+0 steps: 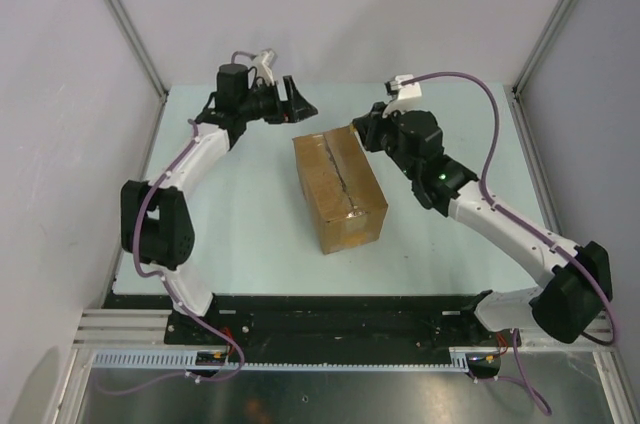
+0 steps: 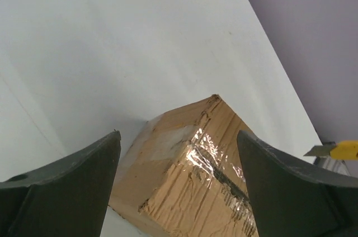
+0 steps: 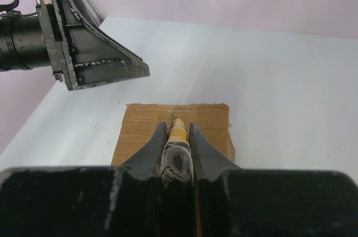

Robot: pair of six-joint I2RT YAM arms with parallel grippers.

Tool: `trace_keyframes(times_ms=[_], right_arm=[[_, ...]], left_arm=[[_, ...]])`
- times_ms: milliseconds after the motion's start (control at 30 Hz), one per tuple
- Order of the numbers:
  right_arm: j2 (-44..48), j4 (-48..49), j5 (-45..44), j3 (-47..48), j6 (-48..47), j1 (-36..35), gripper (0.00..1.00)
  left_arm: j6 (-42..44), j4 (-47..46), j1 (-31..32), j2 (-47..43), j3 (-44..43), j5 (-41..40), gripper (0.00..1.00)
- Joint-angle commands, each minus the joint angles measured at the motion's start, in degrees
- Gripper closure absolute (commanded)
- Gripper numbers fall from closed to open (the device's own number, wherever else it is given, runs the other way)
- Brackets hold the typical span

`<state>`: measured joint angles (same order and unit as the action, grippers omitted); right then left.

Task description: Unpack the express box

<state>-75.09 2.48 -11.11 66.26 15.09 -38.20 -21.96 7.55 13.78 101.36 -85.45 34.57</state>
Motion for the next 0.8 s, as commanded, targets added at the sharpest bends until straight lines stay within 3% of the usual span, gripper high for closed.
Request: trace_keyframes(times_ms=[0,167,500,767], right_arm=[[-2.95,9.90,-2.60,1.77,-5.51,-2.50,1.00],[-5.77,11.58,-2.77,1.77,-5.69,-3.02,1.00],[-10.07,14.39,-3.48,1.77,-9.91,-5.05,1.00],[-12.01,14.83,-4.09,1.77,-10.79,-5.49,1.00]], left_arm=[[2.00,-0.52,1.94,-3.97,5.72,-6.43,0.13],[5.51,-0.70,5.63,-4.16,7.84,-13.46,0.17],[7.28,-0.87,7.66,-3.53,9.33,-19.44,0.20],[6.75,-0.78,7.66,-6.35,10.92,-19.71,0.18]])
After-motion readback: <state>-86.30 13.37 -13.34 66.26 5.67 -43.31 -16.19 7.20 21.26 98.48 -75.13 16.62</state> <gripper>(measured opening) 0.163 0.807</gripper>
